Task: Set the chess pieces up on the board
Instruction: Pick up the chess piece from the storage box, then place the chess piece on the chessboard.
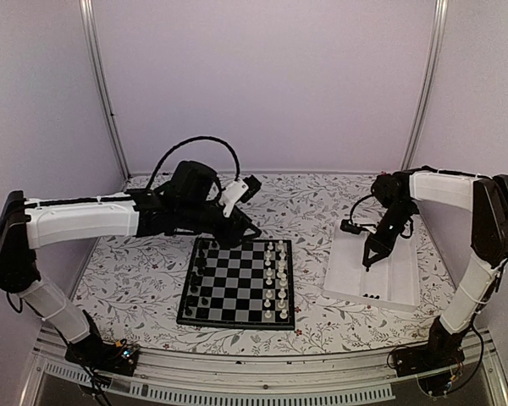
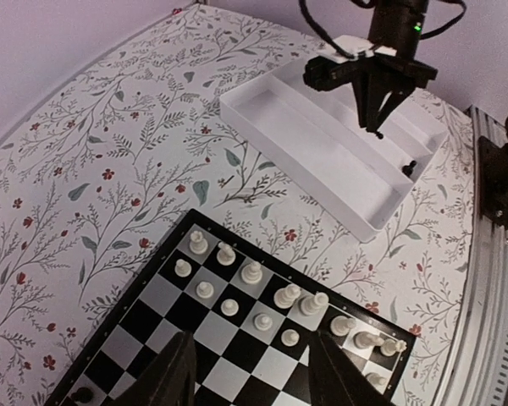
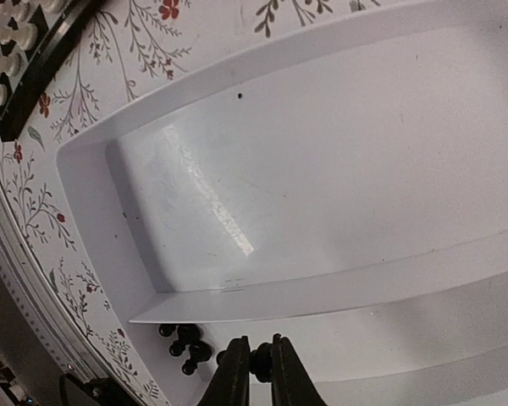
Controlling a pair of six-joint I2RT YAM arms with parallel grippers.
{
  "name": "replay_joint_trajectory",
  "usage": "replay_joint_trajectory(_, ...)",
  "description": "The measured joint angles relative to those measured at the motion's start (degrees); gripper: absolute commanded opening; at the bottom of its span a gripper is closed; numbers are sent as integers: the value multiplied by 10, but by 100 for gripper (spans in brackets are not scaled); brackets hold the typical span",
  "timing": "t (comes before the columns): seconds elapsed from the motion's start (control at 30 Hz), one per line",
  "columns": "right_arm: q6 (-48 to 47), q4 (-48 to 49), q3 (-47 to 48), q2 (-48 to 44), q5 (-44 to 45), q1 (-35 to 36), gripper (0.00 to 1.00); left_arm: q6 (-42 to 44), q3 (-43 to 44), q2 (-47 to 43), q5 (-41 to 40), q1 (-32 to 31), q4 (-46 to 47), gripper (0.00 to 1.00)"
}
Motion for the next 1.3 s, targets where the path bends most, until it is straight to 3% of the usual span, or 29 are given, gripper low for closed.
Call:
replay_joint_trajectory(0.23, 5, -8, 2, -3, -104, -11, 11, -16, -89, 0, -96, -133, 236, 47)
replay_joint_trajectory(0.53, 11, -20, 11, -3, -172, -14, 11, 23, 15, 249, -224, -227, 415, 45)
replay_joint_trajectory(0.67, 17, -21, 19, -3, -209, -15, 11, 33, 86, 327, -257, -238, 435, 45)
replay_joint_trajectory(0.97, 30, -20, 22, -3, -243, -16, 11, 43, 198, 393, -283, -243, 430, 46)
replay_joint_trajectory(1.3, 37, -20, 28, -2, -253, -15, 12, 40, 216, 411, -291, -248, 405, 45)
